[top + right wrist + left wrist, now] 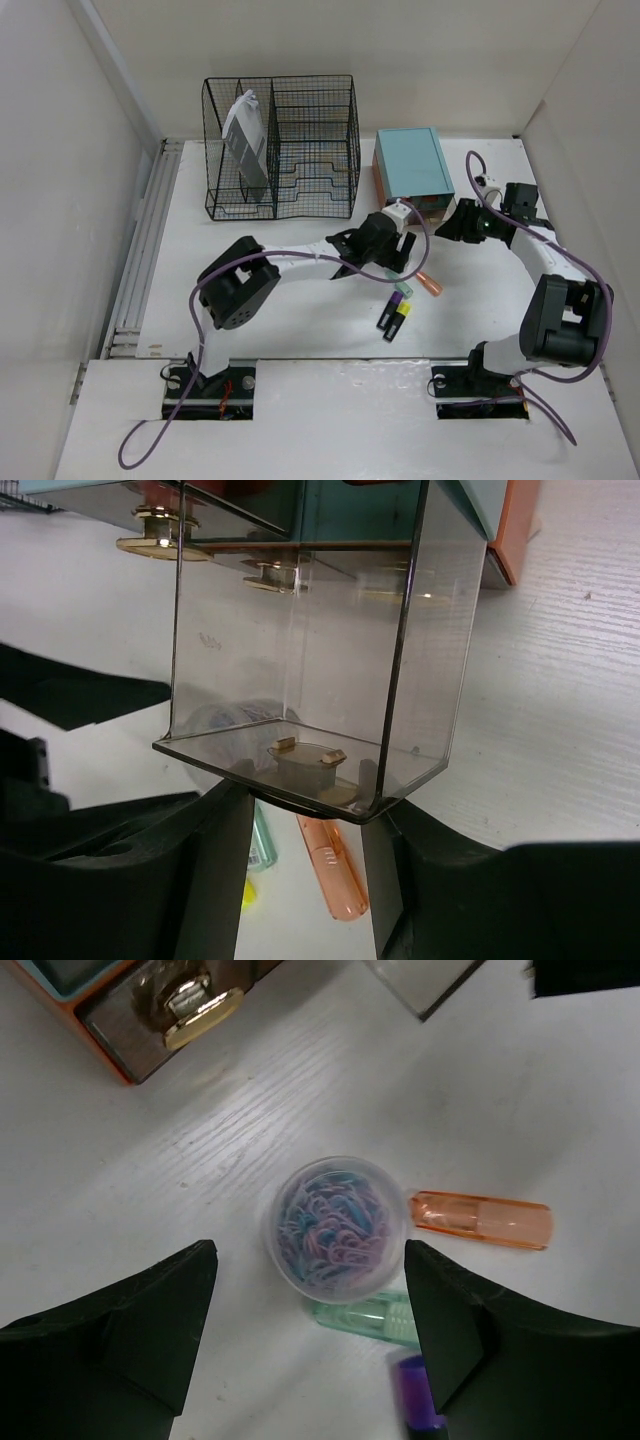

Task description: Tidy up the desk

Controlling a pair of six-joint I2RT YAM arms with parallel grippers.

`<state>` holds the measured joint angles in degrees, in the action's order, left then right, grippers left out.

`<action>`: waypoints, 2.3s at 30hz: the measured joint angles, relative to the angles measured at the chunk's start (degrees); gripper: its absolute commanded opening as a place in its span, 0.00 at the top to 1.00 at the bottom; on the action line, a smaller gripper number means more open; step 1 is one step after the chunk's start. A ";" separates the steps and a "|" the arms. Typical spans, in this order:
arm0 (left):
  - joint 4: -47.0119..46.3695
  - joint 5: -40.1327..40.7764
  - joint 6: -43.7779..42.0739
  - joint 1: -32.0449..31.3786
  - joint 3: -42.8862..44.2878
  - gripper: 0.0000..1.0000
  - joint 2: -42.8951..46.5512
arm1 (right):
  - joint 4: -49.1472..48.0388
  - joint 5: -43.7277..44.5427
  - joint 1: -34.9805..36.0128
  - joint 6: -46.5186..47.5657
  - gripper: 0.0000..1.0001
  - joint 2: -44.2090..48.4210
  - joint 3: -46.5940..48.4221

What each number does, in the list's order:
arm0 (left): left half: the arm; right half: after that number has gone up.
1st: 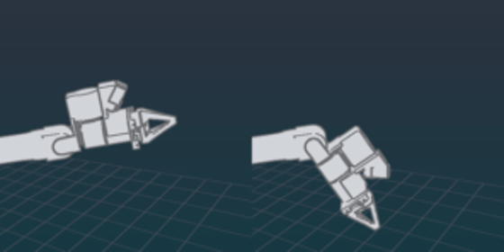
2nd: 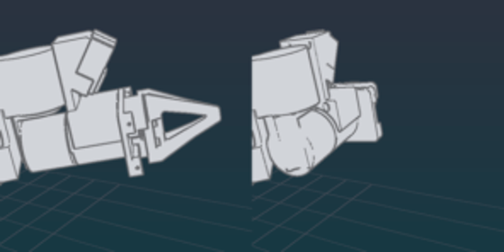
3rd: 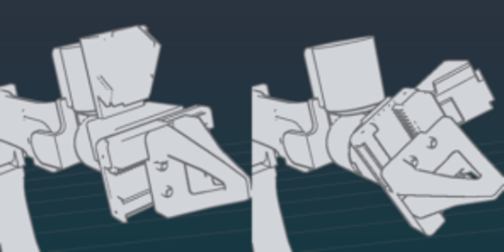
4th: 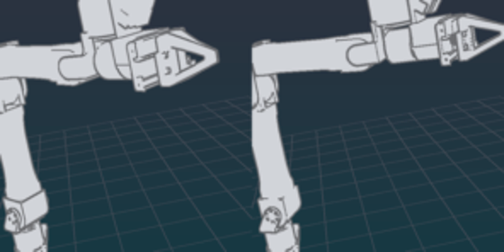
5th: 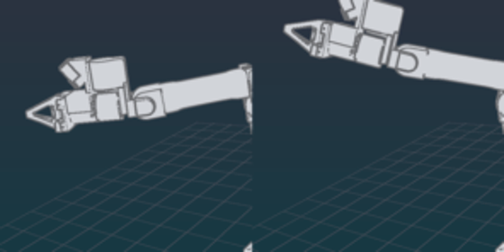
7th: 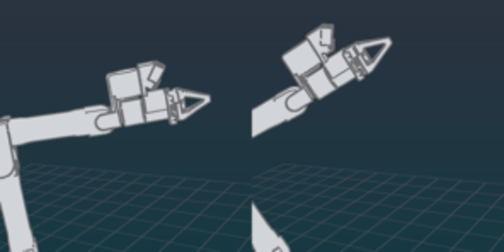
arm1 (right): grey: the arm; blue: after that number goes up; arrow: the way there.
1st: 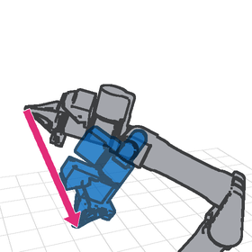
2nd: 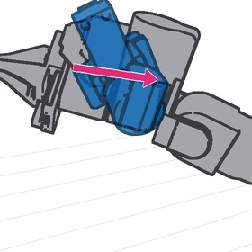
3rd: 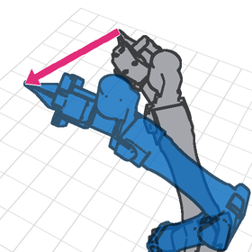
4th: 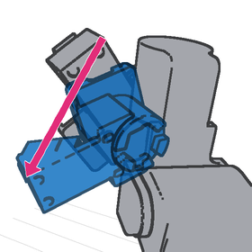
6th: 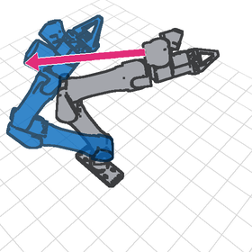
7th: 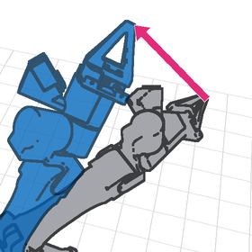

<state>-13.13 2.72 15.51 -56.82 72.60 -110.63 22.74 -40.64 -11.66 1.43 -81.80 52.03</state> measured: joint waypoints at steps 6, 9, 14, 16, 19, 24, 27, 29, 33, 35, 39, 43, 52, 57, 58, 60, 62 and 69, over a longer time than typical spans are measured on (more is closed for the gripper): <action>2.71 2.32 -1.11 -0.09 4.39 0.27 -4.24 | 1.22 -0.68 -0.24 1.16 0.69 -0.52 0.68; 3.17 2.73 -1.33 -0.07 5.31 0.26 -4.83 | 1.55 -1.62 -0.57 1.70 0.69 -0.85 0.81; 3.30 2.91 -1.68 -0.09 5.44 0.26 -4.87 | 2.38 -2.58 -0.76 2.58 0.70 -1.40 1.27; 3.26 2.80 -1.75 -0.09 5.42 0.26 -4.87 | 2.82 -2.89 -0.79 2.95 0.70 -1.53 1.46; 2.58 2.27 -1.79 -0.07 4.96 0.26 -4.81 | 3.65 -2.97 -0.81 3.54 0.71 -1.60 1.79; 0.50 1.44 -1.84 -0.11 2.86 0.26 -3.96 | 4.35 -3.41 -1.07 4.15 0.73 -1.60 1.86; -0.07 0.81 -1.90 -0.31 2.29 0.26 -3.69 | 4.48 -3.52 -1.09 4.35 0.73 -1.60 1.86; -0.11 0.59 -1.95 -0.59 2.05 0.26 -3.52 | 4.55 -3.54 -1.09 4.42 0.73 -1.60 1.86; -0.02 -0.02 -2.16 -1.33 1.88 0.26 -3.41 | 4.92 -3.56 -1.09 4.57 0.73 -1.46 1.86; 0.09 -0.31 -2.43 -1.73 1.29 0.26 -3.19 | 5.05 -3.56 -1.11 4.63 0.73 -1.44 1.86; 0.13 -0.57 -2.78 -2.08 0.55 0.26 -2.97 | 5.18 -3.65 -1.14 4.76 0.73 -1.44 1.86; 0.28 -0.55 -3.06 -2.10 0.48 0.26 -2.84 | 5.20 -3.74 -1.14 4.81 0.73 -1.40 1.86; 2.75 0.66 -4.79 -2.08 3.87 0.26 -3.65 | 5.77 -3.78 -1.31 5.01 0.73 -1.11 1.81; 2.82 1.05 -5.40 -2.08 7.82 0.30 -5.55 | 5.88 -4.17 -1.51 5.16 0.73 -1.11 1.77; 2.99 1.05 -5.42 -2.08 8.24 0.30 -5.86 | 5.88 -4.20 -1.51 5.25 0.73 -1.11 1.77; 3.32 1.05 -5.60 -2.08 8.92 0.32 -6.36 | 5.90 -4.22 -1.51 5.29 0.73 -1.11 1.75; 3.54 1.03 -5.64 -2.08 9.05 0.32 -6.67 | 5.81 -4.42 -1.57 5.44 0.73 -1.09 1.57; 4.26 1.18 -5.66 -2.08 9.05 0.32 -6.71 | 5.84 -5.20 -1.92 6.10 0.73 -1.09 1.44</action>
<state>-8.86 3.90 9.85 -58.89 81.65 -117.34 28.58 -45.84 -13.58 7.53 -82.89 53.47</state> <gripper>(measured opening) 0.683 0.479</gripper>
